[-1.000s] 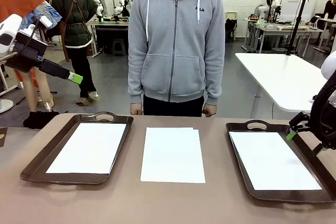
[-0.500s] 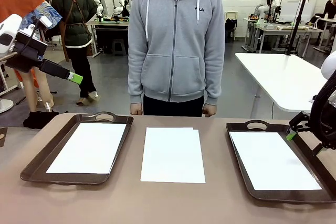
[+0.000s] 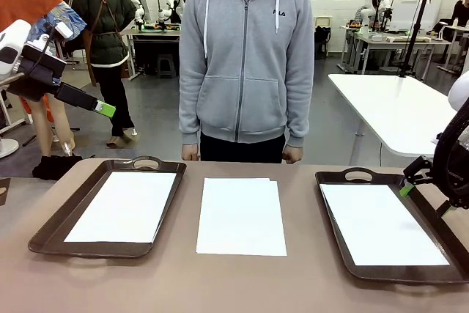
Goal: Sort the A4 documents.
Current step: Receive the A4 Paper.
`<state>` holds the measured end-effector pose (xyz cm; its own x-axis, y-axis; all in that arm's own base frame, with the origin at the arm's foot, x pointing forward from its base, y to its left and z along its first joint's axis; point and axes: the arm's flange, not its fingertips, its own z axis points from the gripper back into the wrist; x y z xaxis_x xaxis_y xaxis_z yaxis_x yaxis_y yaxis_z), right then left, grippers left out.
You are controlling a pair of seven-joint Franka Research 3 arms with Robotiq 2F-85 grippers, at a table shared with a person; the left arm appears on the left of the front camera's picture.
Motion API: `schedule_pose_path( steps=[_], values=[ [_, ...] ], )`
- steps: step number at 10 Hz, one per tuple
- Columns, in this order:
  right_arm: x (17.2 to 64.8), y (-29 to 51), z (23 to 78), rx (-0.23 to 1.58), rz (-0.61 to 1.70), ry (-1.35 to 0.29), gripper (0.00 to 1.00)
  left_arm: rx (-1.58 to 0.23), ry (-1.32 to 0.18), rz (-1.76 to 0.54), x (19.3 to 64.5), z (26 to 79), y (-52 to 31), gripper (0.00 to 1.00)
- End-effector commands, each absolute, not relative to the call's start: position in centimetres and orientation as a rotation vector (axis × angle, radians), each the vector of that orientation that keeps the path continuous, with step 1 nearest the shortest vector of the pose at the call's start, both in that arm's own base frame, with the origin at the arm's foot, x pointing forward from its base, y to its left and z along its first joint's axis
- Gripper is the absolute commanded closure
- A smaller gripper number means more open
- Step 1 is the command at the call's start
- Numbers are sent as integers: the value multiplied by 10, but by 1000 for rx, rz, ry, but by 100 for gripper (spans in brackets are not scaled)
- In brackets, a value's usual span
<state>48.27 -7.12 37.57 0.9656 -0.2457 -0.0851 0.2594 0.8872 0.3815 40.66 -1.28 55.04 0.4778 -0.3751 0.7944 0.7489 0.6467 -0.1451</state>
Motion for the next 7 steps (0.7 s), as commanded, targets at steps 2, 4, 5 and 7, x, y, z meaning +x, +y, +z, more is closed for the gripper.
schedule_pose_path(
  steps=[2, 4, 5, 7],
  values=[
    [485, -73, 375, 412, -251, 36, 0, -532, -814, -724, 407, 551, -12, 0],
    [485, -73, 375, 412, -251, 36, 0, -532, -814, -724, 407, 551, -12, 0],
    [483, -71, 376, 401, -263, 35, 0, -532, -814, -724, 407, 551, -12, 0],
    [452, -56, 414, 172, -218, -169, 0, -532, -814, -724, 407, 551, -12, 0]
  ],
)
